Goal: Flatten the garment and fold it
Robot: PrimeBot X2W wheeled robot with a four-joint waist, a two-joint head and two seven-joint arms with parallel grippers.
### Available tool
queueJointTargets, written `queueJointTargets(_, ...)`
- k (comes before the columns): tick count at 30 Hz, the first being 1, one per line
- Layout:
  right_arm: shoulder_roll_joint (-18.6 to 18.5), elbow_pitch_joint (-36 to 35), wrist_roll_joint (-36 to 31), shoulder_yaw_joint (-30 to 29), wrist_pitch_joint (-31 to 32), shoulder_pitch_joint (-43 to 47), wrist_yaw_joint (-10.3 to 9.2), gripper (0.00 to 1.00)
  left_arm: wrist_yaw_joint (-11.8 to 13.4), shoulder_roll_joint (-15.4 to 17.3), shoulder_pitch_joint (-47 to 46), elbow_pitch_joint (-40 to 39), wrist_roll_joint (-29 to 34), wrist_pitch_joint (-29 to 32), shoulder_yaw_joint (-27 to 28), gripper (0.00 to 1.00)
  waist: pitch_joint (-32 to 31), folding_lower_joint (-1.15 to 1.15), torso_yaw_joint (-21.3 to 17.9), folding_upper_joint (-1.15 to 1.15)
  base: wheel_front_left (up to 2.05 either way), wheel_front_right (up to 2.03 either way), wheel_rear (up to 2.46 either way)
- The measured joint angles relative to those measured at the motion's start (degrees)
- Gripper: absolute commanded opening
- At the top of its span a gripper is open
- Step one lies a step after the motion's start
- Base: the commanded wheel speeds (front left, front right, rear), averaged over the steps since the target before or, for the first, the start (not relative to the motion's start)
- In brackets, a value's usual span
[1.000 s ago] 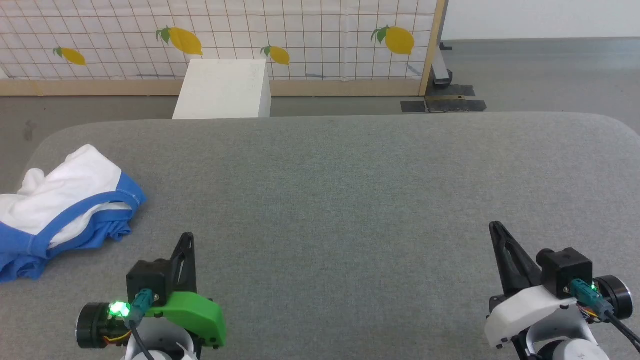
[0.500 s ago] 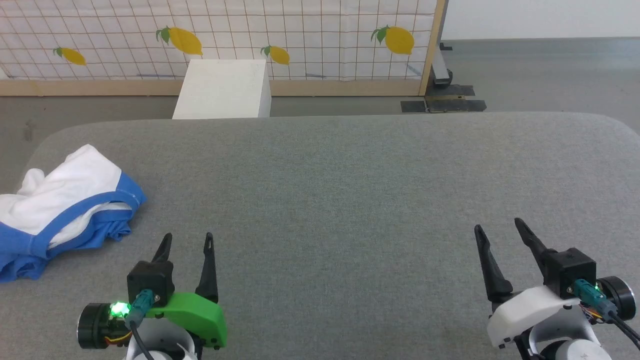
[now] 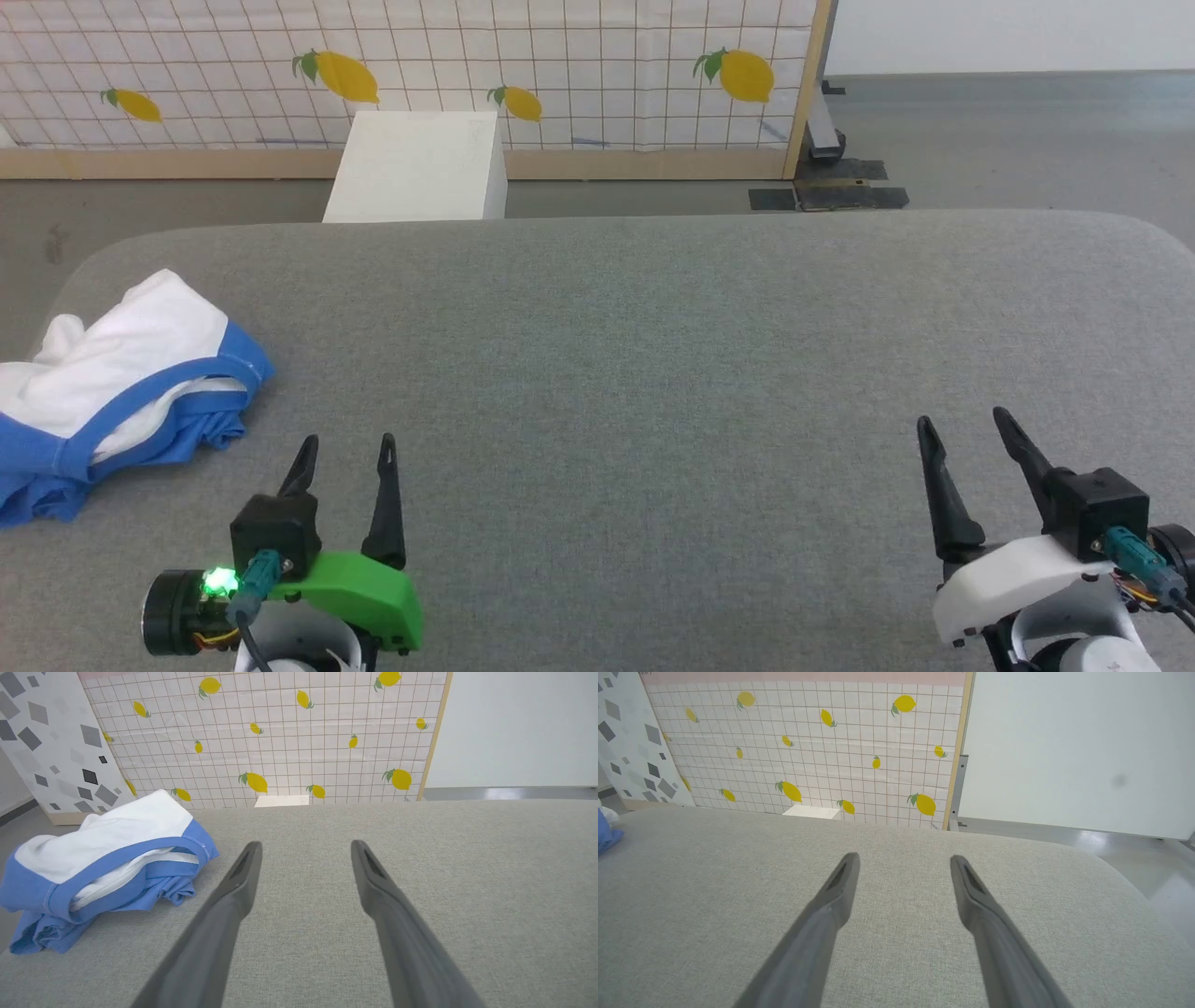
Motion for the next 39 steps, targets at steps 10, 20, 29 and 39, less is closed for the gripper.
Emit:
queueJointTargets(10,0.00,0.02,0.09,-1.43,-1.29,0.32,0.00,1.00,0.20,0.00,0.74,-0.05,-0.46,-1.21,0.26,1.00,0.00,0.00,1.12,0.00,0.00,0.00,0.00)
queueJointTargets(20,0.00,-0.05,0.08,-2.09,-2.49,0.90,0.00,1.00,0.58,0.00,1.29,-0.10,-1.05,-2.31,0.55,1.00,0.00,0.00,3.53,0.00,0.00,0.00,0.00)
queueJointTargets(29,0.01,0.30,-0.02,-0.99,-3.46,1.10,0.00,1.00,1.20,0.00,2.15,-0.12,-1.54,-3.31,0.66,1.00,-0.14,0.00,6.52,0.00,0.00,0.00,0.00)
queueJointTargets(39,0.00,1.07,-0.04,0.64,-4.60,1.10,0.00,1.00,1.63,0.00,3.02,-0.12,-1.97,-4.32,0.66,1.00,-0.45,0.00,10.79,0.00,0.00,0.00,0.00)
